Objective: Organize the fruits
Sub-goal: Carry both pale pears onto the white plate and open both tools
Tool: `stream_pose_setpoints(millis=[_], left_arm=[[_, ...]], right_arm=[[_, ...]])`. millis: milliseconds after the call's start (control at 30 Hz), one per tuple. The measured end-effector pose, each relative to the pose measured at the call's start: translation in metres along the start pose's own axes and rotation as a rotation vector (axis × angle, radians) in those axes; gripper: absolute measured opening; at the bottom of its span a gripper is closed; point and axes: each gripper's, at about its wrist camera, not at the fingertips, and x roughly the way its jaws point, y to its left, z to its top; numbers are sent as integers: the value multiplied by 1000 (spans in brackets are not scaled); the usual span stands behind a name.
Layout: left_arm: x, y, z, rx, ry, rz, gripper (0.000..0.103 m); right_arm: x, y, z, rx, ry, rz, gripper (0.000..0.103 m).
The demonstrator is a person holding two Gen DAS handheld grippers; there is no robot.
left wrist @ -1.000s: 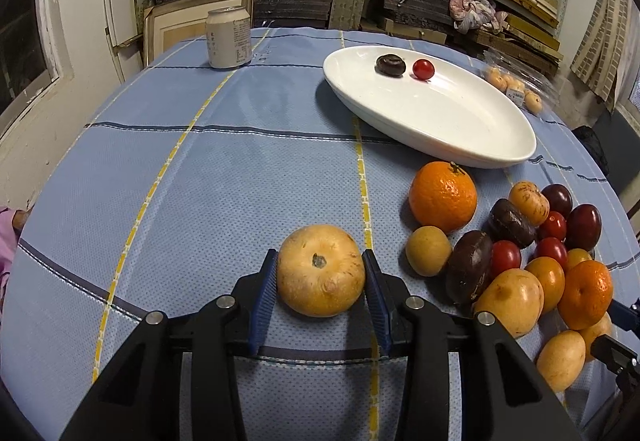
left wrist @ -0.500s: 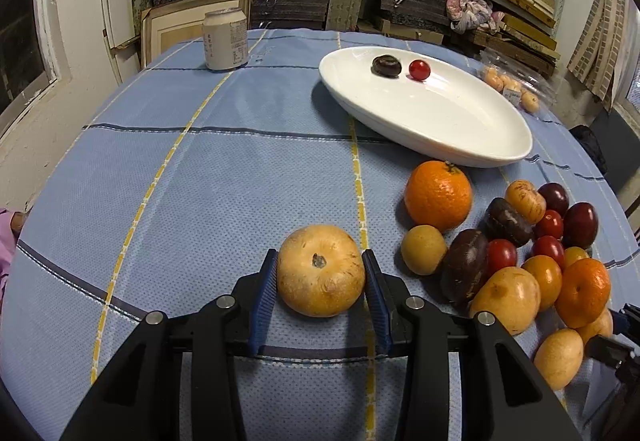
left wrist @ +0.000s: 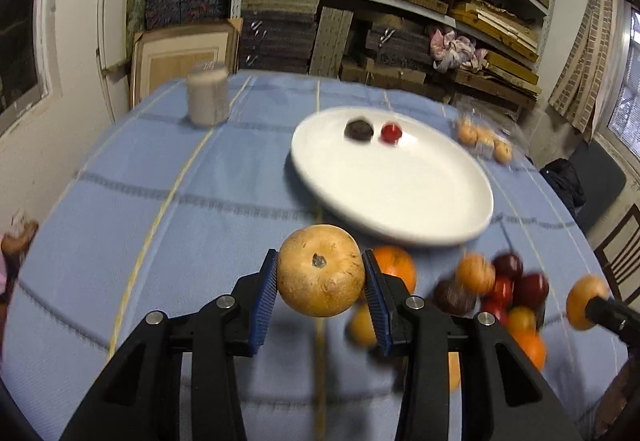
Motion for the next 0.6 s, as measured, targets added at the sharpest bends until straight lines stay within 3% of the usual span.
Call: stream_pose_setpoints(millis=[233,433,600], left_arm=[[51,-32,48,36,16,-6,42],[87,-38,53,57,57,-20,43],[75,-32,49,58,35,-17,73]], right_arm=[[77,3,70,-21,37,-75,46],[125,-9,86,-30,74,-119,47],[111,-17,84,-2,33,-113,50]])
